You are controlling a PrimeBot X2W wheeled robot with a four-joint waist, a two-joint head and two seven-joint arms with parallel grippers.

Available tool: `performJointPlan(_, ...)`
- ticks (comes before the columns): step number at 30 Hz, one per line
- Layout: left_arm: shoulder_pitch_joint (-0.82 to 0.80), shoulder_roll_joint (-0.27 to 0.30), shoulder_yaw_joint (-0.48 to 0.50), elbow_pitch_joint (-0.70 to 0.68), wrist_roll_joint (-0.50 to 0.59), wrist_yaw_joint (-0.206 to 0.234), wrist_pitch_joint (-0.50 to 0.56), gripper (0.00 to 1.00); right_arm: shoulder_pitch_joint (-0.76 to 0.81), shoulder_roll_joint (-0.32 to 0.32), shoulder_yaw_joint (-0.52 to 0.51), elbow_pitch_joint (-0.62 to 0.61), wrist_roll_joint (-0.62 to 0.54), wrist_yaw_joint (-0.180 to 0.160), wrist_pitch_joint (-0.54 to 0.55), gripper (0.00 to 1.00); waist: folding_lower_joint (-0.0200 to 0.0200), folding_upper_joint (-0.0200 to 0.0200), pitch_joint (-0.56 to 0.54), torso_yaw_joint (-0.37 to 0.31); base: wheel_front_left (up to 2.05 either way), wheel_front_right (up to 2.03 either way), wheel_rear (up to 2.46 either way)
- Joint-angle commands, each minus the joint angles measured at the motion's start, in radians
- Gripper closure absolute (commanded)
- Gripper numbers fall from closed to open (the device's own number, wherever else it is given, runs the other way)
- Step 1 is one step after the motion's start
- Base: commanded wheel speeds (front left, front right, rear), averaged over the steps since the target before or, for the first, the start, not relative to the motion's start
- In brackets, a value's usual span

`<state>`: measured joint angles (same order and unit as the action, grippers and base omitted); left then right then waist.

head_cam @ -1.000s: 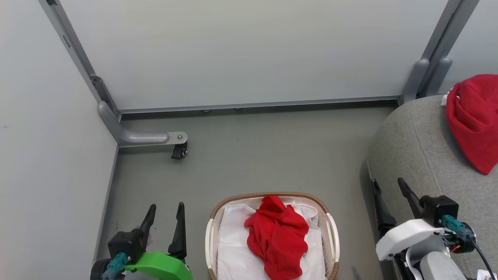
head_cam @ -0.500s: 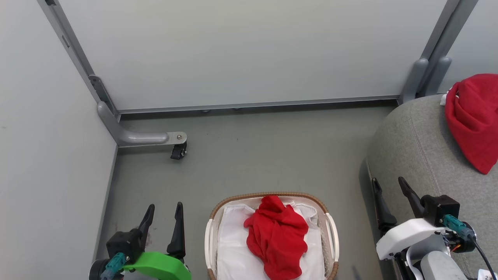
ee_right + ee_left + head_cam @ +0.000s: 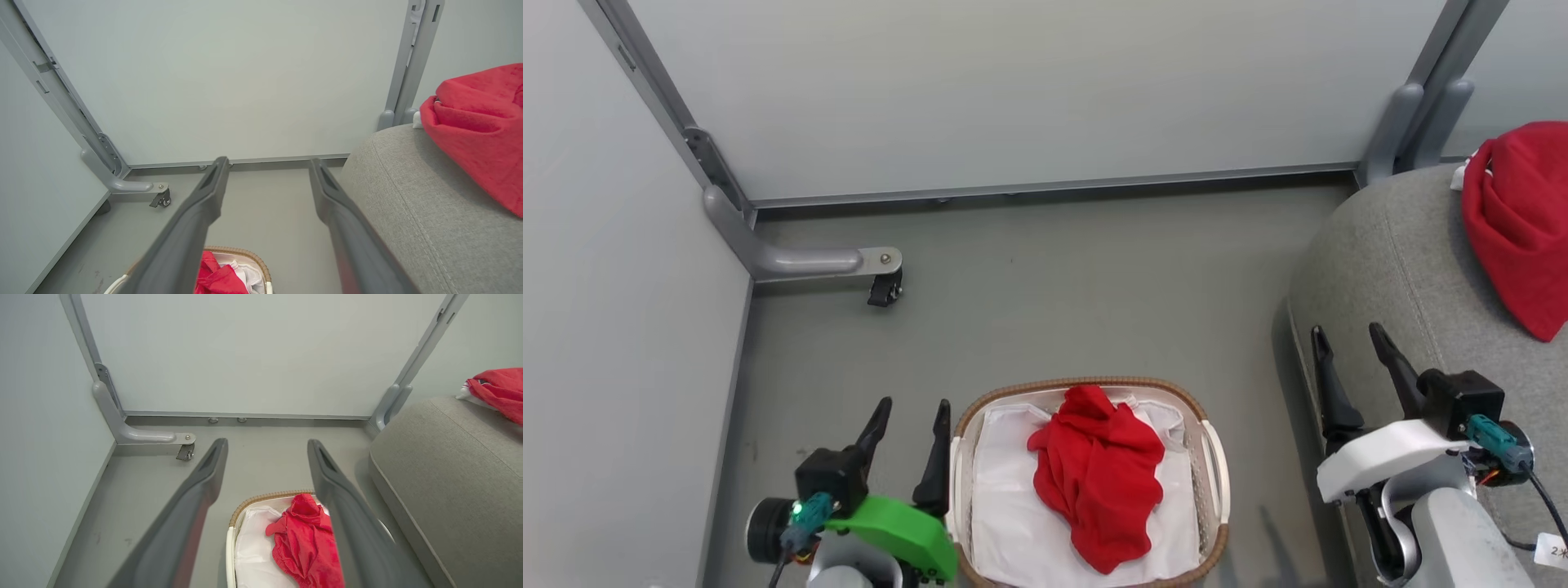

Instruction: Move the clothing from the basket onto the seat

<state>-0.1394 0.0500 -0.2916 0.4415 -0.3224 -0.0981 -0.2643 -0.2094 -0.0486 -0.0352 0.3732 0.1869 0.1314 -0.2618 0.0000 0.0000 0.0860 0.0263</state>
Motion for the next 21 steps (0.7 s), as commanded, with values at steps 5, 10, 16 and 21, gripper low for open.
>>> performJointPlan(5,-0.109,0.002,-0.105,0.086,-0.003,-0.01,0.0,0.0,-0.051,-0.003,-0.014,-0.035,-0.025,-0.001,-0.005,0.0,0.0,0.0,0.114,-0.027,0.0,0.0,0.0)
performJointPlan(10,-0.213,0.002,-0.206,0.184,-0.026,-0.014,0.0,0.0,-0.101,-0.003,-0.031,-0.066,-0.033,-0.001,-0.005,0.0,0.0,0.0,0.224,-0.07,0.0,0.0,0.0)
performJointPlan(16,-0.354,0.003,-0.304,0.31,-0.05,-0.016,0.0,0.0,-0.162,-0.003,-0.02,-0.107,-0.032,-0.001,-0.005,0.0,0.0,0.0,0.373,-0.131,0.0,0.0,0.0)
performJointPlan(21,-0.469,0.003,-0.379,0.431,-0.062,-0.013,0.0,0.0,-0.223,-0.003,0.005,-0.142,-0.008,-0.001,-0.005,0.0,0.0,0.0,0.486,-0.197,0.0,0.0,0.0)
